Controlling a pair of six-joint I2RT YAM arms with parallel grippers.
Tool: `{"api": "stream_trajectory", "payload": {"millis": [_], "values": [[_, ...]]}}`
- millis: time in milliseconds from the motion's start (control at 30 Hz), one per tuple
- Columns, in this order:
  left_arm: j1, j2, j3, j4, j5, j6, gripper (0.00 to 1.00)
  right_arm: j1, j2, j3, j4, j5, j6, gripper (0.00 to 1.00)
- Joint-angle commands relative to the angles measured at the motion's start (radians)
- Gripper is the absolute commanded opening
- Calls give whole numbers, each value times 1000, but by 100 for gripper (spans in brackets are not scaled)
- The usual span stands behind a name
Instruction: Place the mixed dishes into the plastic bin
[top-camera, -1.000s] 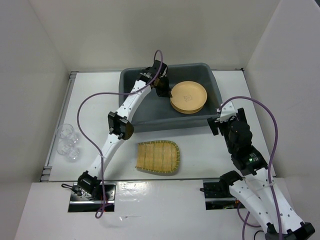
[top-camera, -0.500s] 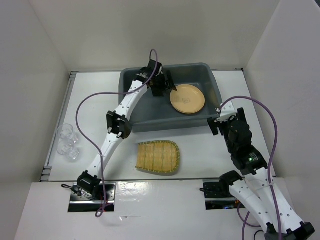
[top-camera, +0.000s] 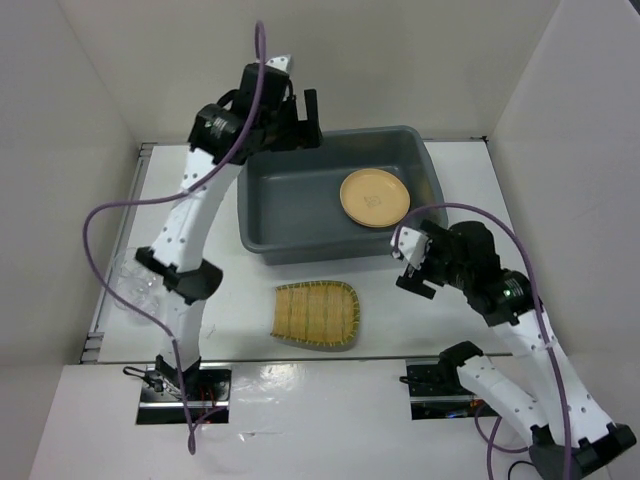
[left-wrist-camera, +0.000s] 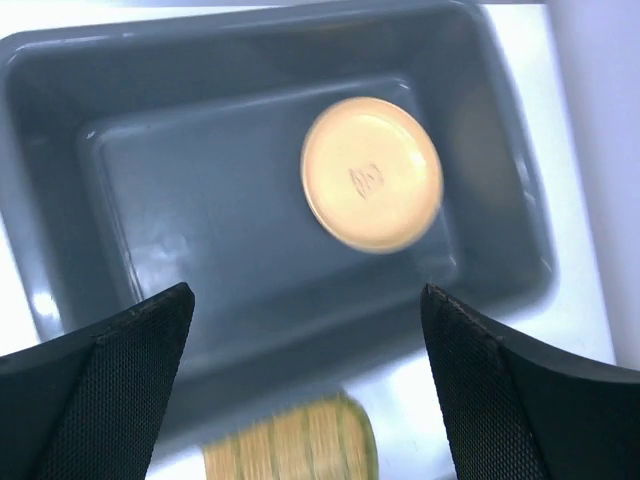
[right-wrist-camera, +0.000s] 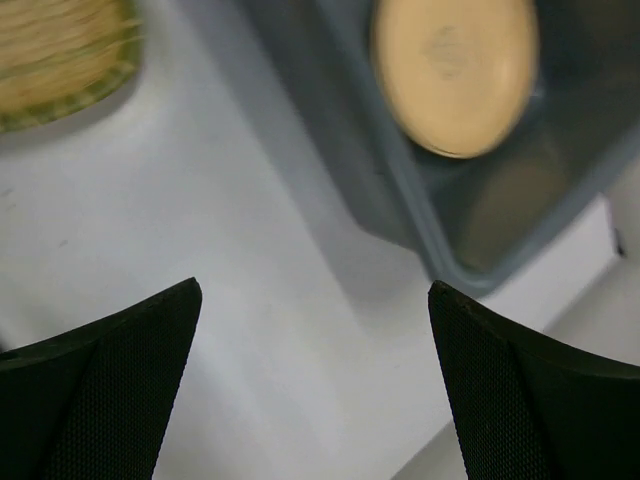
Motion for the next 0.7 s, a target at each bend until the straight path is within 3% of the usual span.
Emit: {"api": "stream_trajectory", "payload": {"millis": [0, 33, 67, 133, 167, 200, 300, 333, 467, 600, 633, 667], "values": [[-24, -161, -169, -76, -120, -16, 100, -4, 116, 63, -248, -176, -246, 98], [-24, -202, -233, -54, -120, -34, 100, 10, 151, 72, -248, -227, -219, 98], [-24, -305, -429, -25, -120, -44, 100, 28, 232, 72, -248, -252, -185, 98], [-34, -456, -740, 196, -44, -66, 100, 100, 304, 86, -160, -285, -5, 98], [-9, -634, -1081, 289, 13, -90, 100, 117, 353, 86, -111, -286, 45, 98], [8, -724, -1240, 457, 139, -166, 100, 117, 354, 86, -27, -286, 66, 98], [34, -998, -1646, 629, 255, -239, 100, 117, 354, 77, 16, -280, 48, 98], [34, -1086, -1707, 650, 286, -239, 100, 126, 354, 67, 26, -258, 48, 98], [34, -1202, -1919, 733, 424, -229, 91, 215, 384, -18, 75, -165, 14, 94], [34, -1193, -2017, 758, 486, -183, 71, 225, 453, -63, 196, -94, -4, 93], [34, -1193, -2028, 770, 486, -170, 63, 225, 469, -63, 224, -85, -4, 89], [34, -1179, -2037, 770, 486, -170, 61, 225, 485, -63, 238, -71, -15, 86]]}}
